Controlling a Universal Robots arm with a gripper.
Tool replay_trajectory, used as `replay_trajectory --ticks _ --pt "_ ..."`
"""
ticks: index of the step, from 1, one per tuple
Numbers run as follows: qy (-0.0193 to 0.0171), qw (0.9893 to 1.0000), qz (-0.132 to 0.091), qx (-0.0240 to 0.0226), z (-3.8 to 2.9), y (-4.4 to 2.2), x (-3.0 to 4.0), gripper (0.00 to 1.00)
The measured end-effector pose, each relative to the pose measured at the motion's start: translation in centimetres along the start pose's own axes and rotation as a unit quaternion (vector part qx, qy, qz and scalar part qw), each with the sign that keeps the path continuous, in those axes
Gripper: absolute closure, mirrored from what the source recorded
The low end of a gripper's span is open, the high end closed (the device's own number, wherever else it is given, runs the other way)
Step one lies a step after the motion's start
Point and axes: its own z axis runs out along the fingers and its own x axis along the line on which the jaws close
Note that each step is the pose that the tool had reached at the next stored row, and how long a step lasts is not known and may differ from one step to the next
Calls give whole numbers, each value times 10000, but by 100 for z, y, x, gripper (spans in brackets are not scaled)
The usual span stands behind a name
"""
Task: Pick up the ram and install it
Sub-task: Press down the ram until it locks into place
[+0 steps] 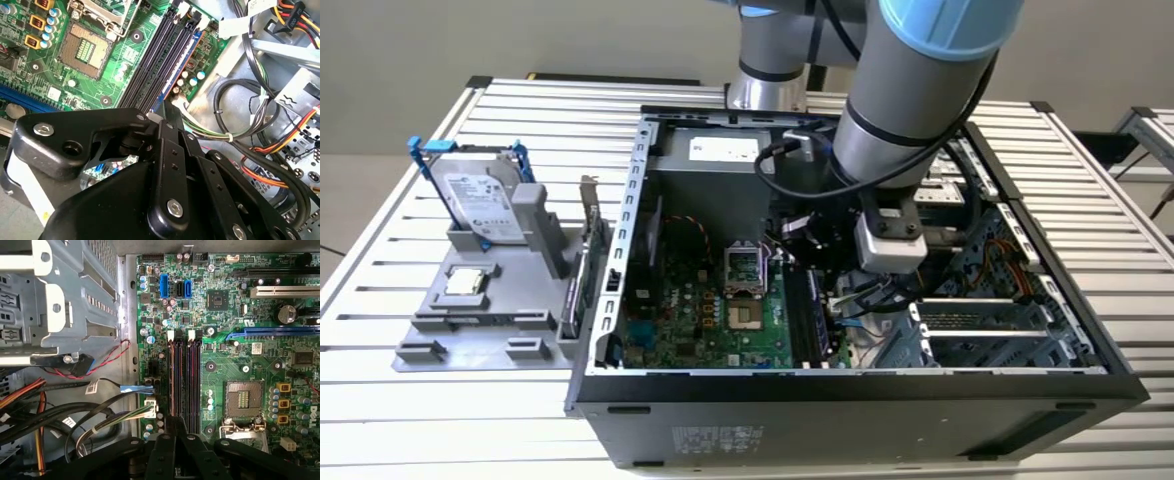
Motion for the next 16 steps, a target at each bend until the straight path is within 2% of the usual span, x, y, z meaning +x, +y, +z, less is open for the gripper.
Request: replay_trajectory --ticks 16 --pt "0 10000 -5 0 -19 -1 -1 100"
